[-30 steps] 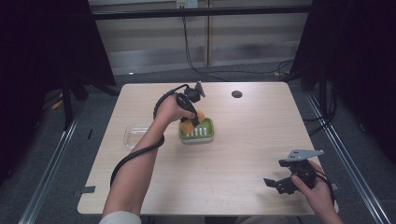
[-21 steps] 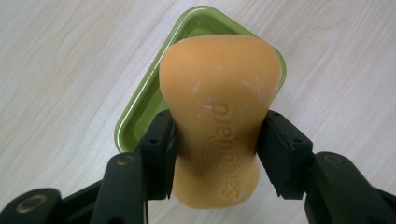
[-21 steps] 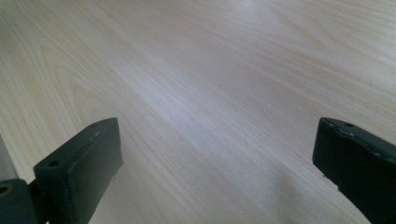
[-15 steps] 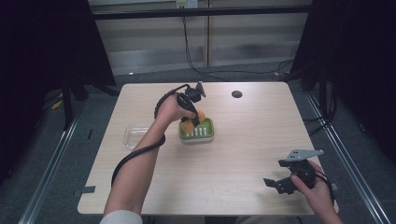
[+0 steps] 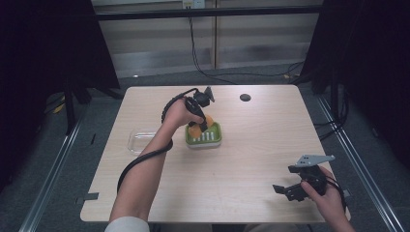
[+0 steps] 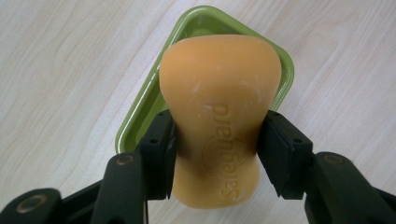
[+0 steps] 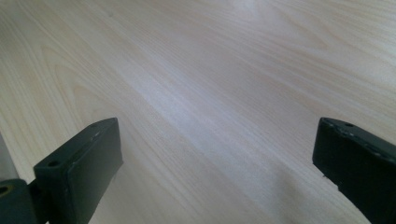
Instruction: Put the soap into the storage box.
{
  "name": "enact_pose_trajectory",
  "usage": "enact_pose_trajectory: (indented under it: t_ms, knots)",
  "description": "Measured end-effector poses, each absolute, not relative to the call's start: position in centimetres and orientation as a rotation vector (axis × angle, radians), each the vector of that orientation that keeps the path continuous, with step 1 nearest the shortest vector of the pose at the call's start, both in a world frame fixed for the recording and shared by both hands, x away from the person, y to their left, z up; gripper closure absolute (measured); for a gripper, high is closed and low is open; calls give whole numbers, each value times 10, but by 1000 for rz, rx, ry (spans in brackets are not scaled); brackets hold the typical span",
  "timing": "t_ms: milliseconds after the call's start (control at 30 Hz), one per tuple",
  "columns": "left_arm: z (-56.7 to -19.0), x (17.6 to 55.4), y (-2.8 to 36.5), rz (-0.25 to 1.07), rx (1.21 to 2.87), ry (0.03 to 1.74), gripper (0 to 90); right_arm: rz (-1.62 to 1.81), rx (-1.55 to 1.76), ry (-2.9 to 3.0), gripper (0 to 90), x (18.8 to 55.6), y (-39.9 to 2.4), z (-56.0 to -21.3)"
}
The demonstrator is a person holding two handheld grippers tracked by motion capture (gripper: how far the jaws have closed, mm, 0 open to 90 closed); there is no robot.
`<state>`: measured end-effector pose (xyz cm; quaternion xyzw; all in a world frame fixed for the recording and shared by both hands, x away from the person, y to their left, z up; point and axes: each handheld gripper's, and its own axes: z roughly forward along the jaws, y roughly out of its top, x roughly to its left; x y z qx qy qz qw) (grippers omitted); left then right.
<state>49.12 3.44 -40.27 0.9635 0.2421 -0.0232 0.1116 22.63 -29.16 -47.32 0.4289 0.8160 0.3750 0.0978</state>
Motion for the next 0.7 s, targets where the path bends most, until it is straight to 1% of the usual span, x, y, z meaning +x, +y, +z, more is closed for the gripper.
enact_pose_trajectory:
  t_ms: [700]
  knots:
    - [-409,492,31,-26,2858,651,496,1110,1274,2416,13,226,-292,-474]
